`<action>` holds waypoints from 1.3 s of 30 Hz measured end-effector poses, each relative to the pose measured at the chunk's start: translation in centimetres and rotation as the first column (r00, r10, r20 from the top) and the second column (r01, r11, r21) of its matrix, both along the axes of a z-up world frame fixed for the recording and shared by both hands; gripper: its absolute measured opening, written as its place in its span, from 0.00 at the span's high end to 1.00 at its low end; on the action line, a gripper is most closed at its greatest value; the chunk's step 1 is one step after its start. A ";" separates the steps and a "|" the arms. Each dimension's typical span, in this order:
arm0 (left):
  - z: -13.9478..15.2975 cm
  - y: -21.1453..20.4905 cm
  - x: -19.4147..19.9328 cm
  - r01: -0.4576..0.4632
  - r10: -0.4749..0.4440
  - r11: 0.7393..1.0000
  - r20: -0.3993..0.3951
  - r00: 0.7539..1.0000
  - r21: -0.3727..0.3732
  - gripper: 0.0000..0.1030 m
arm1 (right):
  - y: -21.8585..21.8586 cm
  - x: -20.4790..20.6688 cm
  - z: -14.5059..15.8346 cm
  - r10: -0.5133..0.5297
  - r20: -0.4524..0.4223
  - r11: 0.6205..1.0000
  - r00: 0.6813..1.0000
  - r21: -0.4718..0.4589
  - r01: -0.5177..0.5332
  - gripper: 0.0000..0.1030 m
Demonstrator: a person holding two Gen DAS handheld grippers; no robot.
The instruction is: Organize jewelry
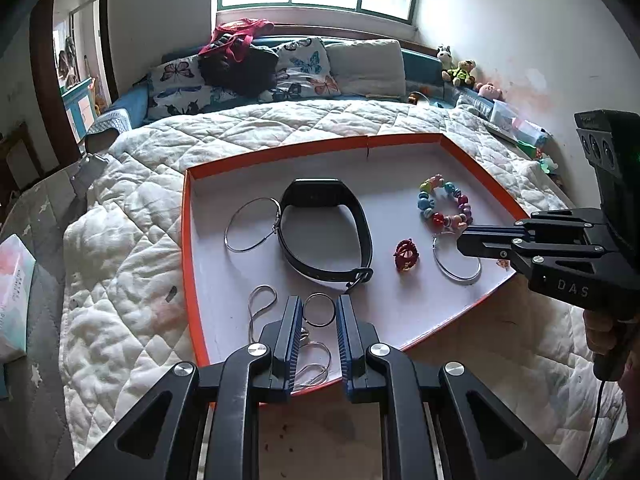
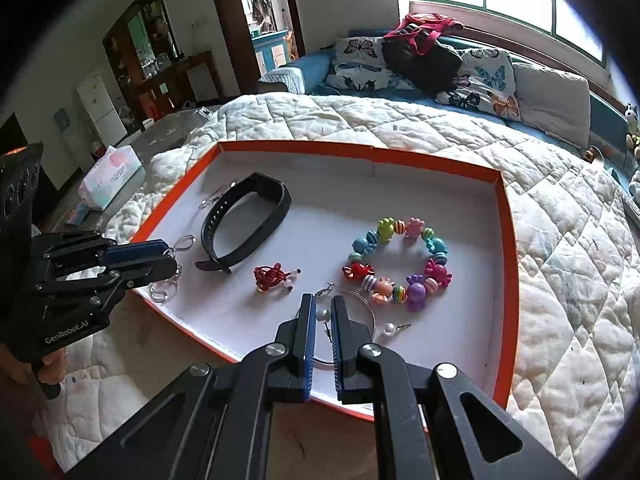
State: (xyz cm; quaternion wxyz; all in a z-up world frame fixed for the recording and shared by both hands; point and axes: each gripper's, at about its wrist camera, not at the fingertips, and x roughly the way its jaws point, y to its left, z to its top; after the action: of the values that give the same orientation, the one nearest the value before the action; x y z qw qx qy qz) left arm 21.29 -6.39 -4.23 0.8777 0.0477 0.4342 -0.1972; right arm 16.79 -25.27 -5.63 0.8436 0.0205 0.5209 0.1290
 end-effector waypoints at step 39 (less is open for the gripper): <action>3.8 1.1 -4.5 -0.106 0.107 0.994 0.049 0.993 -0.015 0.20 | -1.4 -2.7 3.9 -0.075 0.079 0.995 0.994 -0.056 0.079 0.58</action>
State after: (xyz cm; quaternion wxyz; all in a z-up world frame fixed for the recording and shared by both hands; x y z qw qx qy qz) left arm 16.81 -5.27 -0.46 0.8978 0.0239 0.4129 -0.1515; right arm 14.05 -26.71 -1.70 0.8675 0.0108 0.4906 0.0819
